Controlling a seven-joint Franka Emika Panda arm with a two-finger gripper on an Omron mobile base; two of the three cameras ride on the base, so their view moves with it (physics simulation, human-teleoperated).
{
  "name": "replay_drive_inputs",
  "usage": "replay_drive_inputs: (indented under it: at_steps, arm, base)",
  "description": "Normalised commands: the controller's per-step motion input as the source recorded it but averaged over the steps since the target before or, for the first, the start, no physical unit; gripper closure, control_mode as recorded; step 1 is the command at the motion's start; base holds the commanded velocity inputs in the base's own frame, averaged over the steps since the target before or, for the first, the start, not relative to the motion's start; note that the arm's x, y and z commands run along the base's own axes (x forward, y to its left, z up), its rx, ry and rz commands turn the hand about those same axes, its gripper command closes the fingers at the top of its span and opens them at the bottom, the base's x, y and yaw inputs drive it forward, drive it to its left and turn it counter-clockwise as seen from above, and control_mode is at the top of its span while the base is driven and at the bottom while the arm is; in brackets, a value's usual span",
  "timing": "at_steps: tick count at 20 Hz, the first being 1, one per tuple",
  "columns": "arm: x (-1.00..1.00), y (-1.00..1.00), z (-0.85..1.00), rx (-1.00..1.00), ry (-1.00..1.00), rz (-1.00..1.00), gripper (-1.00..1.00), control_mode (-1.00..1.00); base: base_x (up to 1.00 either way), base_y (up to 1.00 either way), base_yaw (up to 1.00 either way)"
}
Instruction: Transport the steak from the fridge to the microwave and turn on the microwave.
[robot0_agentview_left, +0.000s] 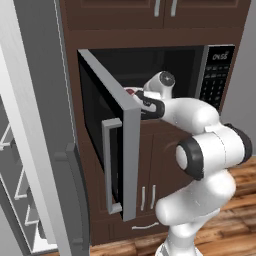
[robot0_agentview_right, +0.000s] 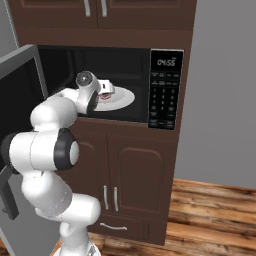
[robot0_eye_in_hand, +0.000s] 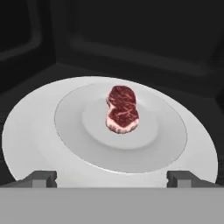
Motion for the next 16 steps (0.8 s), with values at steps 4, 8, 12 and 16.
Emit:
replay_drive_inputs:
  at_steps: [4, 8, 12, 16]
  arm:
    - [-0.76, -0.14, 0.10, 0.03, -0.11, 0.00, -1.00, -1.00]
    - [-0.62, -0.14, 0.26, 0.12, -0.01, 0.00, -1.00, -1.00]
    - [-0.62, -0.05, 0.33, 0.16, 0.02, 0.00, -1.00, -1.00]
    - [-0.64, 0.00, 0.32, 0.13, 0.05, -0.03, -1.00, -1.00]
  base:
    - [0.00, 0.00, 0.00]
    - [0.00, 0.00, 0.00]
    - [0.00, 0.00, 0.00]
    - [0.00, 0.00, 0.00]
